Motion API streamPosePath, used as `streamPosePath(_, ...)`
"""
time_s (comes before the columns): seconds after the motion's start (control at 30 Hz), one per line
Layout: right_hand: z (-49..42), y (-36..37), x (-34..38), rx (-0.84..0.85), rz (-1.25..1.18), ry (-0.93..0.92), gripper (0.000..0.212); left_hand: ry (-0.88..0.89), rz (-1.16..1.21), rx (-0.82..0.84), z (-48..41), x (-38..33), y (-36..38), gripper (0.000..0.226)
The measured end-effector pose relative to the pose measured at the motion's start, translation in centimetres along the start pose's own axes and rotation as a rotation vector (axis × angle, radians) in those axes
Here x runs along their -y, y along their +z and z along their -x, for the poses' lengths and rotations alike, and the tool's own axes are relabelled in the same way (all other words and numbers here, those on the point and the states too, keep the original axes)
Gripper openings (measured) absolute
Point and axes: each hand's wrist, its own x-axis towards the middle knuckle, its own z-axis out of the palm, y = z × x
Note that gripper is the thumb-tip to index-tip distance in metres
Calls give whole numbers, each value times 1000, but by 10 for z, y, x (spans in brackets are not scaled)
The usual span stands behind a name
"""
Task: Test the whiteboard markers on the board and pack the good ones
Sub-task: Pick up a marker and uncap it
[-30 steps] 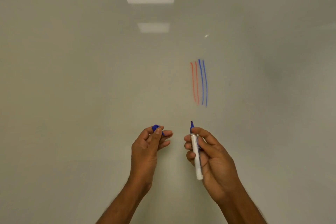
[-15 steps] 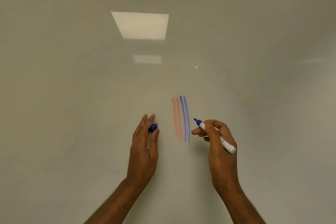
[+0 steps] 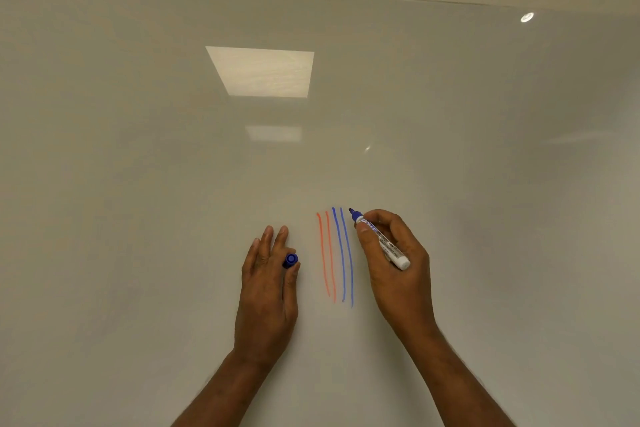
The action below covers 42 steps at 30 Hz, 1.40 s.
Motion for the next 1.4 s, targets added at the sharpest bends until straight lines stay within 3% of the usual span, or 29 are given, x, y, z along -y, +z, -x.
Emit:
streamPosePath(0.23, -5, 4, -10, 7, 43, -38, 30, 43, -47, -12, 0, 4, 3, 54)
streamPosePath(0.43, 37, -9, -20, -1, 60, -57, 12, 157, -66, -65, -3, 1, 3, 51)
streamPosePath(0.67, 101, -27, -66, -20, 135, 67, 18, 128, -60, -61, -1, 2, 5, 52)
streamPosePath(0.73, 106, -30, -65, -48, 139, 57, 30, 121, -60, -52, -1, 2, 5, 52)
streamPosePath(0.97, 47, -20, -15, -32, 75, -86, 14, 101, -70, -22, -1, 2, 4, 51)
streamPosePath(1.2, -2, 0, -10, -44, 177, -188, 20, 98, -78, -18, -1, 3, 4, 51)
streamPosePath(1.4, 22, -11, -22, -32, 225, -175, 18, 114, -88, -45, -1, 2, 4, 51)
